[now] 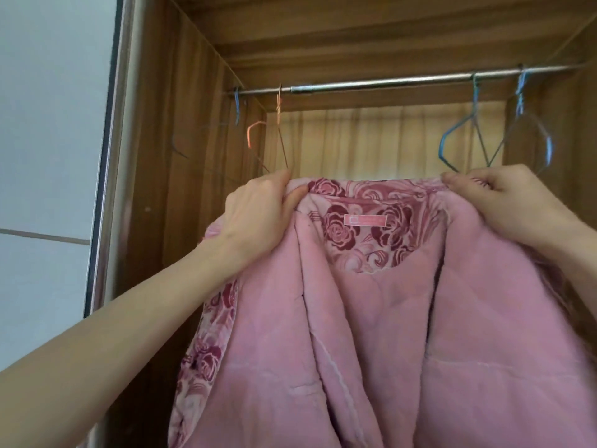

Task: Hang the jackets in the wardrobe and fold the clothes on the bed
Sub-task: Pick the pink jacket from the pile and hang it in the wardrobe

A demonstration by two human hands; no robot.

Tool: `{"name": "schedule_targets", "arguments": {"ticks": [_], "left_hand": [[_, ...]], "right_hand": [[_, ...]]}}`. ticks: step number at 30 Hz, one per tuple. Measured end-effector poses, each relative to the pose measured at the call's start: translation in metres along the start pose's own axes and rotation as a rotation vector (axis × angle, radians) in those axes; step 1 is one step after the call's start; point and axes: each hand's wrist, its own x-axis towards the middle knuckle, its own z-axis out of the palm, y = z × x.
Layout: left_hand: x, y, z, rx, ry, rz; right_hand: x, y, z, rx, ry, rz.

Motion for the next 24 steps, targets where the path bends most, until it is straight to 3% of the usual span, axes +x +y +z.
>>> {"name": "schedule_targets", "arguments": {"ticks": [5,11,18,21,24], "left_hand": [[0.039,0.012,0.020,-0.028,-0.053,-0.145],[0.048,0.000,0.030,-0.172,-0.284,-0.032],[0.060,0.010,0.053,-0.273,-0.186,0.049],[0.064,0.020,0.065,-0.346,-0.163,0.058],[0.060,0.034,0.082,-0.415,-0.201,0.098]], "right_hand": [[0.010,0.016,-0.006,-0.030,-0.011,-0.023],[-0.004,0.047,0.003,-0.044,-0.005,-0.004],[-0.024,0.054,0.010,-0.165,-0.070,0.129],[-0.023,0.043,0.009,-0.062,-0.124,0.209],[-0.005,0.019,0.006,0.136,0.050,0.304]]}}
